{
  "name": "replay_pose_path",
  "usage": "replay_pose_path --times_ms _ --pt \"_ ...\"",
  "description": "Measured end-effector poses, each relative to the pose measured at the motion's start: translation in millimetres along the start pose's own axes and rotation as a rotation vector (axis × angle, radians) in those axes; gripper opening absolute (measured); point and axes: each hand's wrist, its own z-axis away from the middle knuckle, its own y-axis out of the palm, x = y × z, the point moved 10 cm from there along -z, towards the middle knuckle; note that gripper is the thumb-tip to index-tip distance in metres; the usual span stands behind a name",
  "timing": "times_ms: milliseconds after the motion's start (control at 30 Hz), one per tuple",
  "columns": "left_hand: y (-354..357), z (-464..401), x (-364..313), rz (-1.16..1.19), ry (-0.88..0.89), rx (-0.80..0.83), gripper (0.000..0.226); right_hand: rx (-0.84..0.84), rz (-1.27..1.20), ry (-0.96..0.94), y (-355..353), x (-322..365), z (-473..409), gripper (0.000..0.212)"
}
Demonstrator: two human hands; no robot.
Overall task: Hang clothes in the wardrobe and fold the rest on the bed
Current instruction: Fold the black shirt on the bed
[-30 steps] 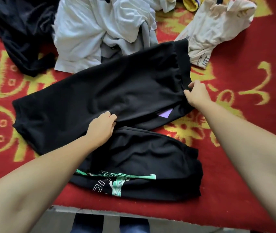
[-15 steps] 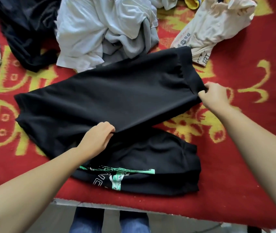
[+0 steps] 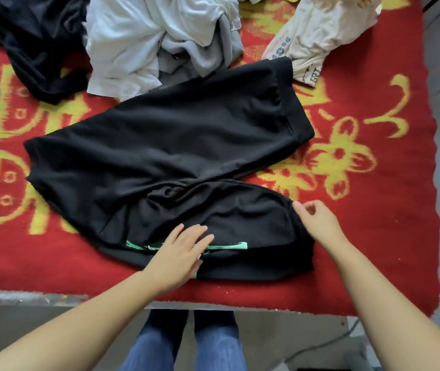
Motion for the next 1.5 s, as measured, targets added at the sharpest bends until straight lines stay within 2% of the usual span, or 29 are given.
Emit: replay_pose_path --times_ms 67,133,167,267,300,433,500,533,633,700,767,867,933,1000,1067,1133,1200,1267,1333,1400,1433,1500 --pt "28 2 -4 0.025 -0.114 0.184 0.077 0.096 -0.013 0.098 21 -32 22 0.058" --pt "57 7 4 0.035 -0.216 0.375 0.081 0.138 -0.036 0.160 37 -57 37 0.067" --pt "66 9 6 0.028 -0.232 0.444 0.081 0.140 -0.063 0.186 41 -66 41 0.062" --pt "71 10 5 0.022 -0.198 0.470 0.082 0.070 -0.194 0.178 40 -75 53 0.016" --pt "70 10 5 0.037 -0.197 0.475 0.081 0.037 -0.247 0.162 37 -73 58 0.008" --pt "63 18 -6 0.110 -0.175 0.519 0.090 -0.039 -0.392 -0.031 20 -34 94 0.018" --pt "49 16 -21 0.158 -0.134 0.466 0.097 0.008 -0.408 -0.208 12 2 123 0.021" --pt "37 12 -33 0.209 -0.091 0.389 0.096 0.040 -0.374 -0.302 10 19 139 0.019" --pt "-21 -6 -69 0.606 -0.024 0.034 0.075 0.073 -0.272 -0.407 13 34 166 0.013" --pt "-41 -28 -69 0.774 -0.121 -0.116 0.066 -0.014 -0.198 -0.293 11 3 155 0.014" --pt "-39 -55 -67 0.761 -0.215 -0.136 0.060 -0.094 -0.064 -0.041 9 -55 134 0.019" --pt "-8 -95 -74 0.550 -0.214 -0.054 0.058 -0.048 0.140 0.269 17 -133 110 0.026" --pt "22 -106 -81 0.289 -0.185 0.029 0.065 -0.079 0.162 0.295 18 -148 94 0.038" --pt "44 -102 -82 0.086 -0.175 0.088 0.072 -0.177 0.059 0.146 13 -125 72 0.044" --pt "47 -98 -76 0.057 -0.181 0.033 0.063 -0.168 -0.075 0.014 16 -87 48 0.041" --pt "35 -95 -65 0.260 -0.234 -0.065 0.051 -0.076 -0.194 0.065 29 -63 24 0.046" --pt "18 -89 -61 0.527 -0.258 -0.139 0.046 0.076 -0.406 0.249 48 -52 12 0.053" --pt "-3 -77 -67 0.673 -0.232 -0.188 0.043 0.368 -0.726 0.386 74 -28 25 0.036" --pt "-22 -60 -77 0.716 -0.200 -0.230 0.042 0.512 -0.971 0.372 77 1 41 0.014" --pt "-37 -37 -87 0.718 -0.158 -0.277 0.043 0.491 -1.167 0.229 56 20 50 0.009" --pt "-42 -26 -93 0.700 -0.116 -0.302 0.044 0.468 -1.183 0.145 41 23 58 0.008" --pt "-44 -4 -108 0.613 0.010 -0.323 0.045 0.421 -1.005 0.021 15 10 77 0.014"
